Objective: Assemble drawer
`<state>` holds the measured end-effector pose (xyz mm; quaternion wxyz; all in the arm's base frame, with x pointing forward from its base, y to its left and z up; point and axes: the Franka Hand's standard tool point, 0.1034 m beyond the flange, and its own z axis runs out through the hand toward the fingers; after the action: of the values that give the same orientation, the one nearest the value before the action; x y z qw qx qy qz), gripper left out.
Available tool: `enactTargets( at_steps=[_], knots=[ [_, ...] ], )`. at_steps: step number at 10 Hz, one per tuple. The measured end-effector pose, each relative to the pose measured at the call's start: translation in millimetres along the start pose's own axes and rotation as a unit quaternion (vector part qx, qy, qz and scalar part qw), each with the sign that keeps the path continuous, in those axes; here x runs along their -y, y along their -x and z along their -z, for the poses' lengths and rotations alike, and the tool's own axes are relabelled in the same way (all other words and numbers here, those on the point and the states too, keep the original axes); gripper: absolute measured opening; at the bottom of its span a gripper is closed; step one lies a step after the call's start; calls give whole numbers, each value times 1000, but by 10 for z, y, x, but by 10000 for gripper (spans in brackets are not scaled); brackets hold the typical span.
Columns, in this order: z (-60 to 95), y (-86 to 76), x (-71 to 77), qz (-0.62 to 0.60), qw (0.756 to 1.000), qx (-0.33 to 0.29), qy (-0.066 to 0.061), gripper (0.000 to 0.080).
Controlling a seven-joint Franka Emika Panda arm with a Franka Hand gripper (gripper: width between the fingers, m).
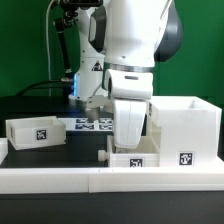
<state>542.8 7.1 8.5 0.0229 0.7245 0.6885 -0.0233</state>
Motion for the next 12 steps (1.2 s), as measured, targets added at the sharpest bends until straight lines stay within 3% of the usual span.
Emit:
enactTargets(
  at_steps=[10,12],
  knots=[
    [3,-24,-27,21,1000,3,8,41],
    [8,-25,-26,1,1000,3,8,290]
  ],
)
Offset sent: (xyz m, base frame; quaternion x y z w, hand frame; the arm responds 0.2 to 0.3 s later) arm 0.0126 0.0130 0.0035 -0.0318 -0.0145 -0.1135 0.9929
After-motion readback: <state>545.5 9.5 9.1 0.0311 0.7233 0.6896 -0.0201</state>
